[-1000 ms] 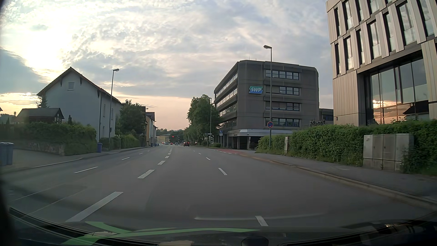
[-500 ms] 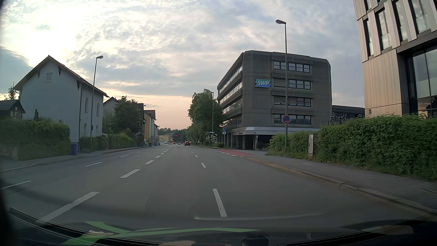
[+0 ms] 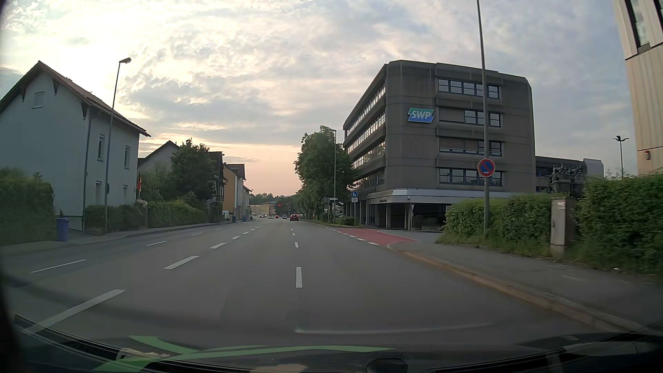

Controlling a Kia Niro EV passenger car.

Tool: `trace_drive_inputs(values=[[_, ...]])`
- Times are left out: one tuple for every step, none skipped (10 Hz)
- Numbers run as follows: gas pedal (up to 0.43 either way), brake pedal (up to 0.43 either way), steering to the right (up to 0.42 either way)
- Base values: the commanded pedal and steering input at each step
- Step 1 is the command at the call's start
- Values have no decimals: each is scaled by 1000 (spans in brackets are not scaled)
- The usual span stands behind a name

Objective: Follow the waypoints while adhering to traffic rules and regulations

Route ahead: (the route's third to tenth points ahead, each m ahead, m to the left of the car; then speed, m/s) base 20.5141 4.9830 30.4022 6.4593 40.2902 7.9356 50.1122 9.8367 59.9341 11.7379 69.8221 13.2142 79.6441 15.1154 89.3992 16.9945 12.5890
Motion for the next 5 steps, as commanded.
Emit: trace_drive_inputs(values=[[110, 0, -41], [110, 0, -41], [110, 0, -40], [98, 0, -37], [87, 0, -35]])
